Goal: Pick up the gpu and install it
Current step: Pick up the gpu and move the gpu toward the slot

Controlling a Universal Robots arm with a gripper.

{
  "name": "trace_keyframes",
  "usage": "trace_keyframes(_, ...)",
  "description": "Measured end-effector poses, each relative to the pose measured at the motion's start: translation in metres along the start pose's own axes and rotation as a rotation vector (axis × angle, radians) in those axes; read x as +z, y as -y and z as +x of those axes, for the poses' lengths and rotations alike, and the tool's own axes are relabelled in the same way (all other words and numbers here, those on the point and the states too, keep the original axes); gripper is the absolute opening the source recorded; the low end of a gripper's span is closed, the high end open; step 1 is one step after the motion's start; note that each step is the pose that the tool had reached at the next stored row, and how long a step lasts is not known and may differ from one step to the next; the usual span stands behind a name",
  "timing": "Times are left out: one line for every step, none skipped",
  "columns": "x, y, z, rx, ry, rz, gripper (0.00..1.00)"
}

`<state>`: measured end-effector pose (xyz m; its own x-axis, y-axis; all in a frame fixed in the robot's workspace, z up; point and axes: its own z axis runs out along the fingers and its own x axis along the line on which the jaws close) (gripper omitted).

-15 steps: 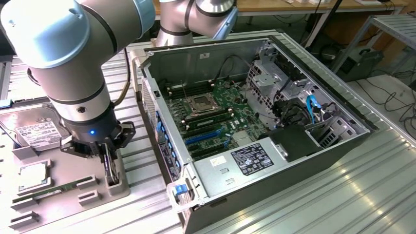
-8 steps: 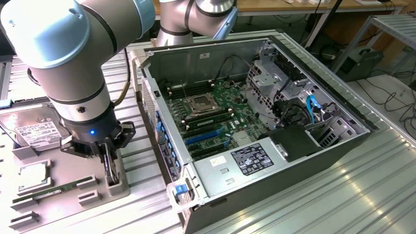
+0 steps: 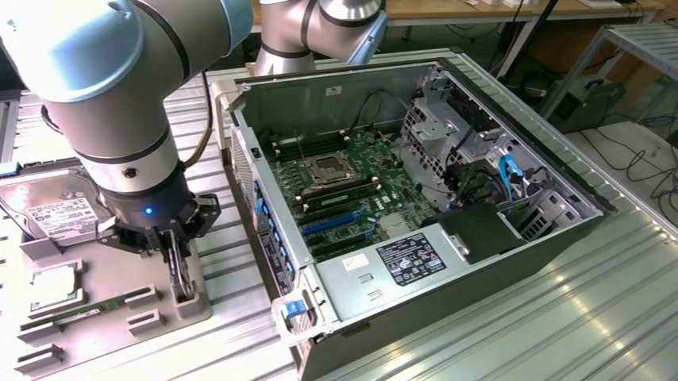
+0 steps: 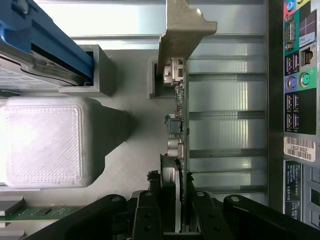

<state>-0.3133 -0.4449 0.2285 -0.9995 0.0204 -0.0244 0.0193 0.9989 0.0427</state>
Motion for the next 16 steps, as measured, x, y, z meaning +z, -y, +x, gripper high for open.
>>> trace_keyframes(-0.0025, -0.0001, 0.000, 0.000, 0.0000, 0.0000, 0.27)
trace_keyframes(-0.0052, -0.0002, 0.000, 0.000, 0.0000, 0.0000, 0.27)
trace_keyframes(-0.0079, -0.0004, 0.000, 0.000, 0.0001, -0.0001, 0.27)
trace_keyframes(-0.0128, -0.0005, 0.000, 0.000, 0.0000, 0.0000, 0.27)
trace_keyframes(-0.0165, -0.0007, 0.000, 0.000, 0.0000, 0.0000, 0.27)
trace_keyframes(-0.0188, -0.0008, 0.000, 0.000, 0.0001, -0.0001, 0.27)
trace_keyframes(-0.0210, -0.0009, -0.001, 0.000, 0.0000, -0.0001, 0.27)
trace_keyframes(-0.0232, -0.0010, -0.001, 0.000, 0.0001, -0.0001, 0.27)
trace_keyframes(-0.0257, -0.0011, -0.001, 0.000, -0.0001, 0.0000, 0.27)
trace_keyframes(-0.0282, -0.0012, -0.001, 0.000, 0.0000, 0.0000, 0.27)
trace_keyframes(-0.0311, -0.0013, -0.001, 0.000, 0.0000, -0.0001, 0.27)
trace_keyframes(-0.0342, -0.0015, -0.001, 0.000, 0.0001, -0.0001, 0.27)
trace_keyframes(-0.0372, -0.0016, -0.001, 0.000, 0.0000, 0.0000, 0.27)
trace_keyframes(-0.0405, -0.0017, -0.001, 0.000, 0.0000, 0.0000, 0.27)
trace_keyframes(-0.0431, -0.0018, -0.001, 0.000, 0.0001, 0.0000, 0.27)
trace_keyframes(-0.0465, -0.0020, -0.001, 0.000, 0.0000, 0.0000, 0.27)
